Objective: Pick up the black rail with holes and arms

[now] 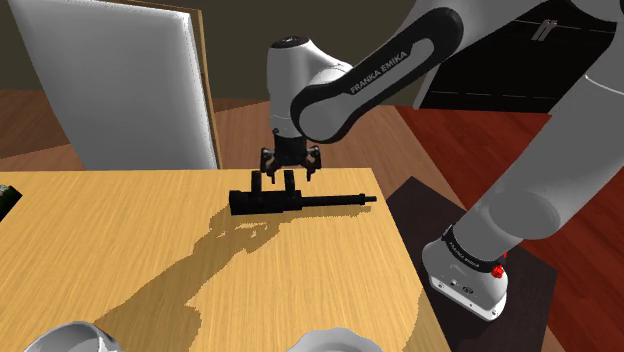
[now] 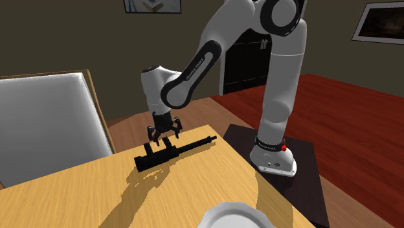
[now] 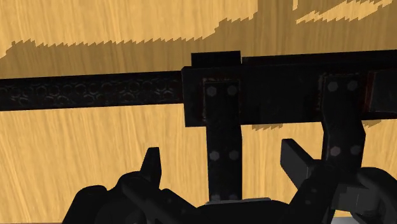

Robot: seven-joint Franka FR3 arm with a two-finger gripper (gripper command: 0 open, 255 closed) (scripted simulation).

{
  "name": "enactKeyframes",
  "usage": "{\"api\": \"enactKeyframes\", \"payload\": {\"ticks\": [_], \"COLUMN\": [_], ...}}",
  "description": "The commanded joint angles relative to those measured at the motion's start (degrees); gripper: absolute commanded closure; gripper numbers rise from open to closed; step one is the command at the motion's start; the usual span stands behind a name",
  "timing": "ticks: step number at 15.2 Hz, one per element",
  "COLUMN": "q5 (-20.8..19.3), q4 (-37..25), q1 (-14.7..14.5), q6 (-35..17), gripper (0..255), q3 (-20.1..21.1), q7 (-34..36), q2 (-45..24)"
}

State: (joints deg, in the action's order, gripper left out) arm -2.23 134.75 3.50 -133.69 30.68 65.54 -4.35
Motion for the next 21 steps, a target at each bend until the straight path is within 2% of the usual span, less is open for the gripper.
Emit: {"api": "enactKeyframes", "payload": {"ticks": [1,6,7,16,21], "q5": [-1.08,-3.09,-2.99,-3.09,-0.34], "q4": [0.18,0.67,0.81,0.66,-0.06], "q1": [-0.16,-0.48,-0.46,-0.48,-0.03], "q6": [-1.45,-4.07,-4.10,-4.07,-0.39], "gripper": [0,0,255,255,255], "q3": [-0.12,-0.59,-0.57,-0.60,0.04], "q7": [0.98,2.39,2.33,2.39,0.46], "q2": [-1.48,-4.01,-3.86,-4.01,-0.51]}}
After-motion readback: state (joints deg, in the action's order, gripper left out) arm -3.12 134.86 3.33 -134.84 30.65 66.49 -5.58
